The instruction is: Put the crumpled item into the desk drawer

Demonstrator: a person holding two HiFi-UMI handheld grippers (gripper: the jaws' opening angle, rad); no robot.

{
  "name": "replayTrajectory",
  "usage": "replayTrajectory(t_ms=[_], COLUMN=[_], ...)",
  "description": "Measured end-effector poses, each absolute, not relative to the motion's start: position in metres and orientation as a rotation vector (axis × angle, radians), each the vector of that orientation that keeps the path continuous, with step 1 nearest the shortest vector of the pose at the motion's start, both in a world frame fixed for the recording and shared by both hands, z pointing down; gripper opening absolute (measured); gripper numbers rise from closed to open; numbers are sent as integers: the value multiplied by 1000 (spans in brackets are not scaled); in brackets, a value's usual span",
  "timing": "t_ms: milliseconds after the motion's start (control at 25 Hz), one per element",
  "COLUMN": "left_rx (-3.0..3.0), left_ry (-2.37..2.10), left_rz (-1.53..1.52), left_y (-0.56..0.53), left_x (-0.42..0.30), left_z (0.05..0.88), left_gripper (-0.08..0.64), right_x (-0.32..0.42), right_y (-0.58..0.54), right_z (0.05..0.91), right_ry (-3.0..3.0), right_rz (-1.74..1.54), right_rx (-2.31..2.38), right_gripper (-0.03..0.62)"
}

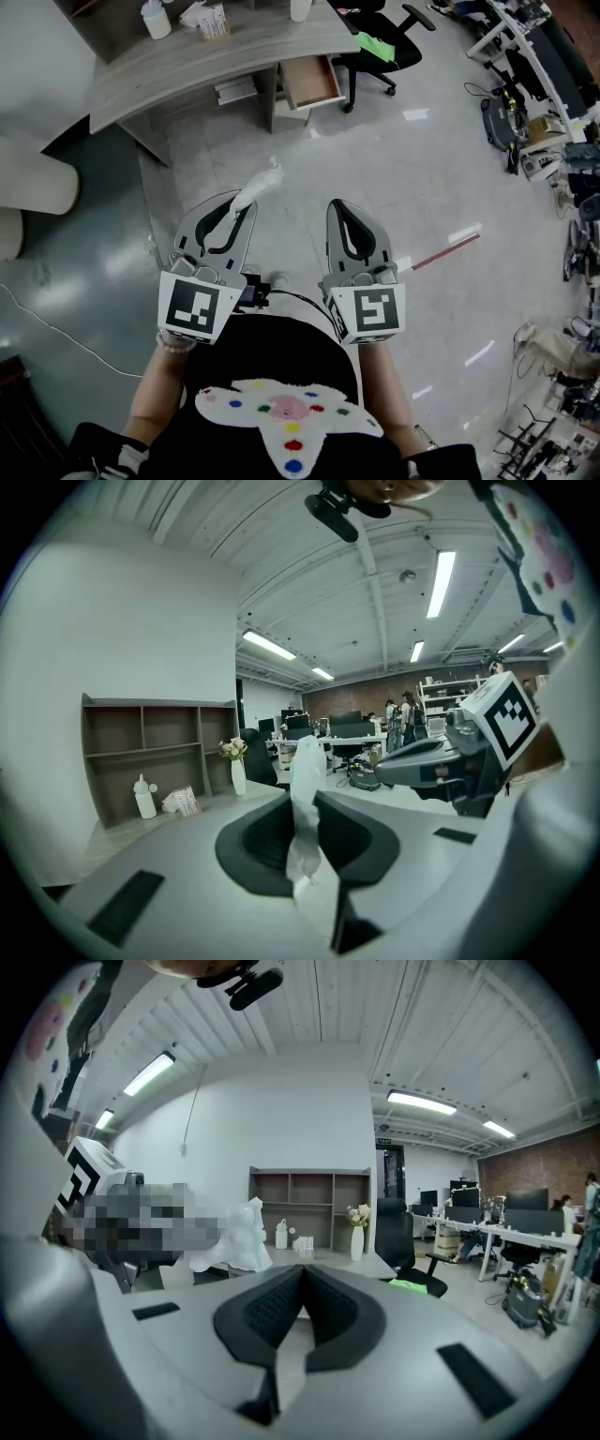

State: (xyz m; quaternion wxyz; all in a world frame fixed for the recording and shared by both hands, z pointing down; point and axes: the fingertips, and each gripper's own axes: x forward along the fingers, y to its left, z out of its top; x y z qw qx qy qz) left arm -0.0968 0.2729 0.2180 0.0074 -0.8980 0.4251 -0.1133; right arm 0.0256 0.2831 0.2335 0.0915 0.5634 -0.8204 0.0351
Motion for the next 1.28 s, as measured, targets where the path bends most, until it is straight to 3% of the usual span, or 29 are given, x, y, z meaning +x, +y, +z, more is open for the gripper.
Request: replayTrajectory(t_ms=[1280], left_rx=[-2756], left_ry=[1411], left_rz=[-298], left_y=[271], left_x=[-75], left_z=[224], left_gripper=[58], right_x=[70], right_y=[281], right_z=[243], right_ry=[-2444], right_rz=[110], right_rx=[1718], right_gripper=[5])
